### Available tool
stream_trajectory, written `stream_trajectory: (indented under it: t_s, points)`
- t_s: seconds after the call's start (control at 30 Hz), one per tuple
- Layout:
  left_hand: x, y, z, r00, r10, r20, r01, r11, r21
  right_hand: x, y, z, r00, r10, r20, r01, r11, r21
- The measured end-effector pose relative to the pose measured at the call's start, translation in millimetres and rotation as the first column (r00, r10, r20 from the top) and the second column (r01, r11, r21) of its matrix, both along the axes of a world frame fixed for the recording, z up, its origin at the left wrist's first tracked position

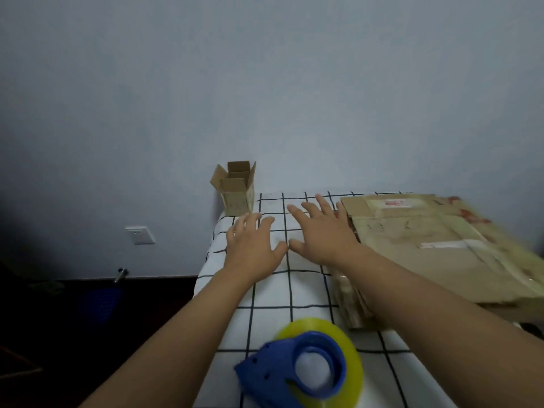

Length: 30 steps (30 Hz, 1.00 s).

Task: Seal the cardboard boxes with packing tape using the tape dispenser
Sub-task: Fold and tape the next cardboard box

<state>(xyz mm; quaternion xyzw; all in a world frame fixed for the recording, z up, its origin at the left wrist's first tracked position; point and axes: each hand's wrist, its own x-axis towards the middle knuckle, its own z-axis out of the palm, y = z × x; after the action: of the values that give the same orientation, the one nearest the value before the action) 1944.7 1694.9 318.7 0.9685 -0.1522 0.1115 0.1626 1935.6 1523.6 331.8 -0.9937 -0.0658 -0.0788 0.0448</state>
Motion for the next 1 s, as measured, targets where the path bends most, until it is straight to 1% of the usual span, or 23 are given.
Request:
stream_trajectory:
  t_s: [0.1, 0.17, 0.4, 0.53, 0.63, 0.7, 0.8, 0.9, 1.0]
  points:
    - [-34, -19, 9, 0.998, -0.052, -0.02, 0.052, 0.999, 0.011, -37, -23, 7, 0.999, -0.044, 0.002, 0.044, 0.998, 0.033]
    - [-59, -33, 14, 0.995, -0.087, -0.038, 0.087, 0.996, 0.019, -65, -40, 8, 0.997, -0.077, -0.02, 0.078, 0.995, 0.066]
    - [-132, -92, 22, 0.978, -0.181, -0.101, 0.191, 0.977, 0.091, -154, -115, 2, 0.976, -0.198, -0.096, 0.207, 0.973, 0.1]
    - [-156, -129, 16, 0.965, -0.203, -0.164, 0.216, 0.974, 0.065, -184, -151, -6, 0.95, -0.286, -0.128, 0.301, 0.946, 0.122]
    - [-170, -144, -1, 0.955, -0.228, -0.189, 0.239, 0.97, 0.041, -192, -174, -14, 0.935, -0.323, -0.147, 0.344, 0.926, 0.157]
    - [-172, -148, -12, 0.952, -0.215, -0.217, 0.226, 0.974, 0.026, -193, -188, -20, 0.936, -0.316, -0.155, 0.339, 0.929, 0.151]
    - [-164, -148, -20, 0.94, -0.204, -0.274, 0.207, 0.978, -0.019, -191, -200, -32, 0.963, -0.247, -0.111, 0.258, 0.96, 0.105]
    - [-155, -147, -22, 0.917, -0.266, -0.297, 0.237, 0.963, -0.13, -189, -202, -38, 0.982, -0.19, -0.005, 0.19, 0.98, 0.051]
    - [-152, -147, -21, 0.918, -0.299, -0.261, 0.233, 0.938, -0.256, -188, -200, -40, 0.985, -0.155, 0.081, 0.158, 0.987, -0.024]
